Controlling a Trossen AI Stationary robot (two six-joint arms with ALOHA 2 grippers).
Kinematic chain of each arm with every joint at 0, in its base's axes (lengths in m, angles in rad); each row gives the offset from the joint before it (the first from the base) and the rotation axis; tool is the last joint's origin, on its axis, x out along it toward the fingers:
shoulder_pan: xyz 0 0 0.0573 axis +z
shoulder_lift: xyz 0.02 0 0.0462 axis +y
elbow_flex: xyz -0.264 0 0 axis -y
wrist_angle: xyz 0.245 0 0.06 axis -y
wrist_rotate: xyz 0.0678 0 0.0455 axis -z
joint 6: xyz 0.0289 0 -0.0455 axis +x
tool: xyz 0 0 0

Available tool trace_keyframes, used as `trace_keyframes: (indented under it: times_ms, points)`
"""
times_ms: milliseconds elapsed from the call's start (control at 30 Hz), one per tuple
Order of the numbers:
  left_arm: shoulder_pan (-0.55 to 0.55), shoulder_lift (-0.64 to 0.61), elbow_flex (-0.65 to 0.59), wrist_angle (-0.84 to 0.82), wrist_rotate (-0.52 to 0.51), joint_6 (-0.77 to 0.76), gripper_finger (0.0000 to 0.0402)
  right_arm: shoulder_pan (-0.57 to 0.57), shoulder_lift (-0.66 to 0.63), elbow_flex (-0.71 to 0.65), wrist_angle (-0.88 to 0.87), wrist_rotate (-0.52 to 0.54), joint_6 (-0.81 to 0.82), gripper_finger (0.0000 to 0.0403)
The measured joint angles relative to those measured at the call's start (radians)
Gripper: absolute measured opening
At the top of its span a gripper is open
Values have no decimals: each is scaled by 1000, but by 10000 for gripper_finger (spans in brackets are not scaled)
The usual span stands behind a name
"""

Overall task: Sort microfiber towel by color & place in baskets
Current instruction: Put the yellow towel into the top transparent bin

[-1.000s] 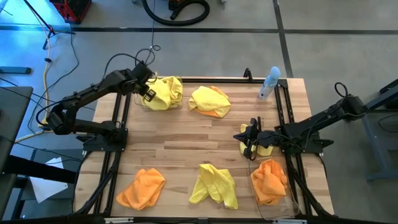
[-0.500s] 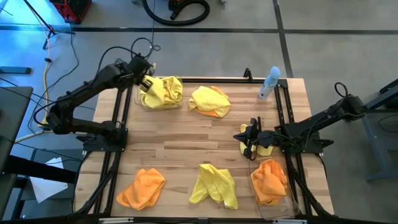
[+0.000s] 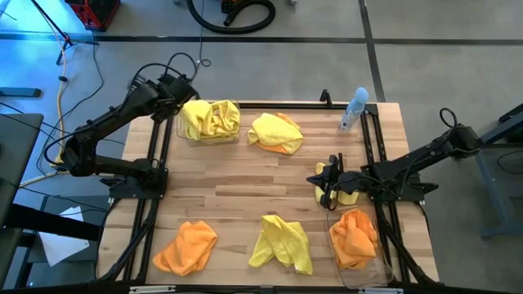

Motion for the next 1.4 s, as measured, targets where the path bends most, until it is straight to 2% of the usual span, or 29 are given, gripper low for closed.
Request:
trace_keyframes:
  times_ms: [100,200,267,433,567,700,833,933,1033,1167,1267,1400]
  points:
    - [0,0,0,-12,-79,-37,117,0,0,0,0,0,2,0]
    - [-2,0,0,-7,-36,-30,117,0,0,0,0,0,0,0]
    - [-5,0,0,3,51,-28,117,0,0,0,0,0,0,0]
    - [-10,0,0,30,427,78,117,0,0,0,0,0,0,0]
    - [-10,3,0,43,580,118,117,0,0,0,0,0,0,0]
    - [-8,36,-2,63,620,145,117,0,0,0,0,0,0,0]
    - [-8,113,-42,92,686,332,117,0,0,0,0,0,3,0]
    - [-9,198,-51,71,660,418,113,0,0,0,0,0,3,0]
    - [0,284,-51,69,651,456,82,0,0,0,0,0,2,0]
    - [20,381,-51,77,685,491,12,0,0,0,0,0,0,0]
    - [42,432,-51,107,679,469,10,0,0,0,-4,0,0,0]
    - [62,479,-51,146,719,469,2,0,0,0,-20,0,0,0]
